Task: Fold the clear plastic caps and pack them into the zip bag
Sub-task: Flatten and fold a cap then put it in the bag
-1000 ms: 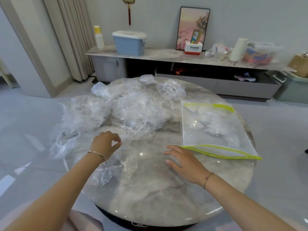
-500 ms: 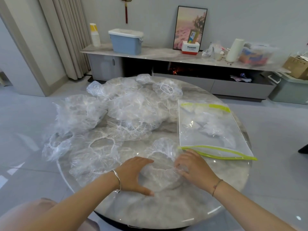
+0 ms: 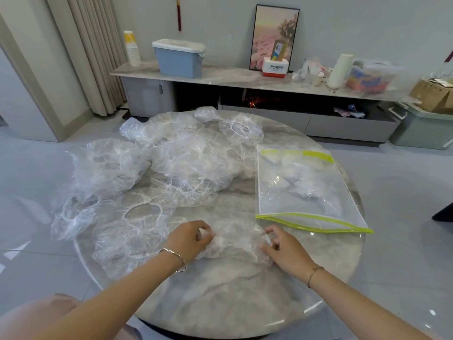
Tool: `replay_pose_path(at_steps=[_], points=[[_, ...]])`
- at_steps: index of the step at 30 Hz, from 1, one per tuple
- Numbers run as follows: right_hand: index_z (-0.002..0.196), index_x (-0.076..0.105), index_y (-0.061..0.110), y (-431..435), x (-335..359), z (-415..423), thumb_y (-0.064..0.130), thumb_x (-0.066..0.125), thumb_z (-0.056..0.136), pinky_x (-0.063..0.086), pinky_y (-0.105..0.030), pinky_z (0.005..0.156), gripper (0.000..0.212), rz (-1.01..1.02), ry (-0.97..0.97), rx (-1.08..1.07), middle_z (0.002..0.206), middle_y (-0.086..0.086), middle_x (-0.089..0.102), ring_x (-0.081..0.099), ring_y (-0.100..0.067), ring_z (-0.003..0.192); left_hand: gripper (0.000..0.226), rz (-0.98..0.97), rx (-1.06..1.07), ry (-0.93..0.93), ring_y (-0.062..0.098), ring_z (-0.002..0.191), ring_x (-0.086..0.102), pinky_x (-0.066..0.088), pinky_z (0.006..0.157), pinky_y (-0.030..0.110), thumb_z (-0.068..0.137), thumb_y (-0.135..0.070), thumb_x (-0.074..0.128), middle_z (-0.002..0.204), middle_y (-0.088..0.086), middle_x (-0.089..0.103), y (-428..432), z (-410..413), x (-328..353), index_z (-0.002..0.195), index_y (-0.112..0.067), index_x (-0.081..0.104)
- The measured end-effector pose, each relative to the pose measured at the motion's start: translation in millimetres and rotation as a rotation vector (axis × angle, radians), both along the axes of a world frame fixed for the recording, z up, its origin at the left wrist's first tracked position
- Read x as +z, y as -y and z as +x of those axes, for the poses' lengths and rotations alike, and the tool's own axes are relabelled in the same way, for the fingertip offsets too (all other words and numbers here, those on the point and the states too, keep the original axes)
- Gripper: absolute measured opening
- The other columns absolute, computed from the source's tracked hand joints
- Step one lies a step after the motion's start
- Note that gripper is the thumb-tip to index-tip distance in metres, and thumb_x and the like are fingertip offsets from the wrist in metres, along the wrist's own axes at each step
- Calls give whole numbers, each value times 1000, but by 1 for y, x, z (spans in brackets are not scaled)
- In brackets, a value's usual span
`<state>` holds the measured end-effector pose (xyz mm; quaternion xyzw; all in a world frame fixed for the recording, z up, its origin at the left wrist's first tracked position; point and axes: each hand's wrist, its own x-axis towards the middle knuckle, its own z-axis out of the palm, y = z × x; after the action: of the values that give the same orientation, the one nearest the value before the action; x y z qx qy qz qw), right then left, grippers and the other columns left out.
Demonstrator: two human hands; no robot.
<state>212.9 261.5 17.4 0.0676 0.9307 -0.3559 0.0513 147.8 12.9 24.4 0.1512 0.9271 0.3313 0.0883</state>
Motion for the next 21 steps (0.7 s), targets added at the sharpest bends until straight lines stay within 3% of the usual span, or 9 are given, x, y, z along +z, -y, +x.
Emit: replay_pose_path(at_steps=[3, 5, 8, 10, 12, 14, 17, 19, 21], points=[[126, 44, 22, 5, 0, 1, 26, 63, 85, 40, -25, 82, 46, 168, -194, -19, 92, 8, 55, 51, -9, 86, 34, -28, 51, -236, 7, 79, 55, 42, 72, 20, 90, -43, 55, 92, -10, 60, -1, 0, 2, 120, -27, 53], [133, 43, 20, 13, 4, 4, 35, 55, 87, 33, -25, 98, 50, 267, -383, 68, 123, 5, 50, 43, -11, 114, 33, -5, -116, -427, 13, 90, 55, 45, 80, 29, 90, -48, 48, 99, -7, 61, -1, 0, 10, 109, -26, 64], [144, 35, 22, 28, 1, 7, 54, 28, 96, 9, -24, 113, 59, 366, -377, 307, 151, 6, 31, 22, -9, 138, 38, -40, -460, -466, 12, 102, 57, 48, 91, 40, 89, -54, 43, 110, -10, 64, 1, 1, 5, 107, -31, 67], [151, 15, 28, 33, -10, 10, 66, 2, 90, -8, -26, 115, 73, 418, -276, 430, 157, 13, 3, -3, -4, 144, 62, -233, -585, -432, 17, 133, 39, 23, 115, 43, 90, -66, 25, 142, -5, 47, 2, 4, -9, 135, -30, 48], [148, -5, 33, 29, -21, 12, 70, -13, 78, -16, -25, 113, 80, 461, -150, 464, 153, 19, -14, -17, -3, 142, 87, -413, -609, -328, 17, 145, 6, -9, 114, 37, 78, -76, -2, 157, -5, 12, 4, 10, -19, 149, -28, 16], [146, -11, 33, 24, -28, 13, 72, -19, 71, -18, -26, 112, 85, 498, -94, 481, 149, 21, -19, -20, -4, 142, 92, -504, -600, -228, 16, 145, -8, -16, 109, 30, 68, -76, -12, 157, -8, -6, 6, 14, -27, 149, -31, -5], [151, 3, 27, 23, -29, 12, 69, -12, 80, -15, -26, 112, 84, 516, -93, 447, 153, 17, -6, -7, -8, 145, 78, -498, -590, -232, 19, 146, 0, -8, 112, 30, 80, -67, -5, 158, -7, 0, 8, 14, -29, 149, -31, -3], [147, 32, 21, 28, -25, 15, 60, 6, 95, -1, -30, 113, 70, 549, -138, 398, 152, 8, 30, 29, -14, 141, 65, -451, -556, -320, 23, 141, 25, 13, 114, 36, 85, -40, 15, 155, -1, 23, 8, 10, -27, 148, -26, 22], [138, 46, 19, 33, -22, 14, 51, 31, 94, 13, -34, 110, 57, 601, -226, 412, 139, 5, 51, 44, -15, 131, 54, -430, -560, -387, 24, 118, 54, 41, 99, 35, 82, -18, 49, 138, 2, 51, 5, 5, -24, 136, -24, 49]])
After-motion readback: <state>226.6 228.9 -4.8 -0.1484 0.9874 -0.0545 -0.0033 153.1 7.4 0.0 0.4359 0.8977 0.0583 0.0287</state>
